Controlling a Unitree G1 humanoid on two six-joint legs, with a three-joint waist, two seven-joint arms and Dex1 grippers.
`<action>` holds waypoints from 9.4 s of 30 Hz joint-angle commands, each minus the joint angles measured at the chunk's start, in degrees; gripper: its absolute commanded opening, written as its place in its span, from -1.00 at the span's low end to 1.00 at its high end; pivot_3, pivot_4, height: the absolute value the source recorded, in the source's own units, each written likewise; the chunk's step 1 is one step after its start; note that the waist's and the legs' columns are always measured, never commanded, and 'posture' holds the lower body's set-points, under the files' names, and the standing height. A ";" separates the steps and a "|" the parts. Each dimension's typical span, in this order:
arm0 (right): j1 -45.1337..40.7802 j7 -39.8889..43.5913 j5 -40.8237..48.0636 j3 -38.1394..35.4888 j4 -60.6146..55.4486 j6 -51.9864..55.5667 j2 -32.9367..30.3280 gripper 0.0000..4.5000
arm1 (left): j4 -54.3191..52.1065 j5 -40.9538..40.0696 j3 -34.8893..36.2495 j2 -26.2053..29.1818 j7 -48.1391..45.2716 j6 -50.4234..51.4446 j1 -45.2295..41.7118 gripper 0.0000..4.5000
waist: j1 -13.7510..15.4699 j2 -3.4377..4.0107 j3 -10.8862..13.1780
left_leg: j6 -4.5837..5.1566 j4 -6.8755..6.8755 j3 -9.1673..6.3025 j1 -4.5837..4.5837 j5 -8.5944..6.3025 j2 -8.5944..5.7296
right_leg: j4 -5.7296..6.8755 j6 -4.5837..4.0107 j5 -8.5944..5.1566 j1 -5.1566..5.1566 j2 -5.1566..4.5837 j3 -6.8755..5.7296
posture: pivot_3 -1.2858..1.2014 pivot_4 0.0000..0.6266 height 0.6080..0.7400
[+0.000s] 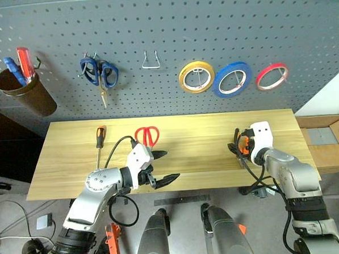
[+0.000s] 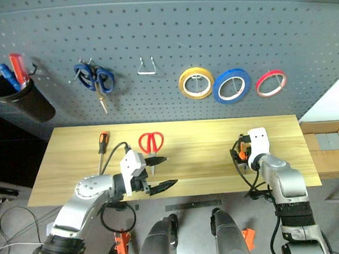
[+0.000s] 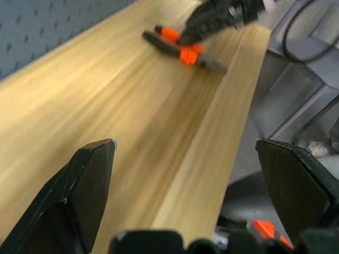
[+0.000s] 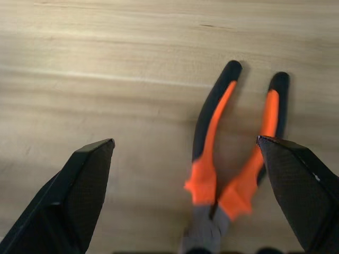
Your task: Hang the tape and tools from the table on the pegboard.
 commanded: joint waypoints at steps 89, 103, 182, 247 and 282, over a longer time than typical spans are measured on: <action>-18.77 27.58 16.44 9.93 -15.90 -0.89 2.85 -0.01 | 6.89 -6.11 12.61 -5.24 6.45 -6.12 -11.74 1.00 | 0.69 -1.36 -3.21 | -0.92 -0.64 0.03 -1.02 0.44 -0.03 | -0.21 -0.16 0.29 -1.19 0.02 -0.43 | 0.16 -0.50 1.00; -39.94 18.09 -0.14 12.68 18.00 -29.39 14.84 -0.01 | 7.73 -8.27 14.59 -5.83 8.62 -5.23 -14.51 1.00 | 1.69 -1.51 -5.18 | -1.15 0.06 -0.17 -0.96 0.69 0.17 | -0.12 -0.76 1.10 -0.95 0.51 -0.77 | 0.18 -0.59 1.00; -60.04 -15.77 -14.08 -1.18 75.10 -70.88 26.95 -0.01 | -11.00 -12.12 14.36 -7.26 19.88 6.47 -5.07 1.00 | 3.44 -0.38 -1.24 | -0.17 -0.75 -0.80 0.05 1.75 0.42 | -0.04 -1.71 0.93 0.02 0.63 -1.40 | 0.25 0.25 1.00; 1.66 16.66 0.66 15.52 -18.02 -21.49 8.81 0.99 | 2.10 -7.06 13.37 -3.20 22.69 12.30 -4.99 1.00 | 2.03 -0.28 1.82 | -1.04 -1.87 -0.42 -1.05 1.86 0.25 | -0.22 -0.66 0.34 -1.22 -0.30 -1.50 | 0.16 0.30 1.00; 7.24 24.28 2.71 14.69 -18.09 -20.61 -3.51 0.99 | 0.34 5.22 5.30 -14.79 45.49 32.41 -10.43 1.00 | 1.67 -0.59 2.01 | -1.04 -1.77 -0.35 -1.05 1.86 0.17 | -0.15 -0.63 0.36 -1.21 -0.16 -1.47 | 0.14 0.37 1.00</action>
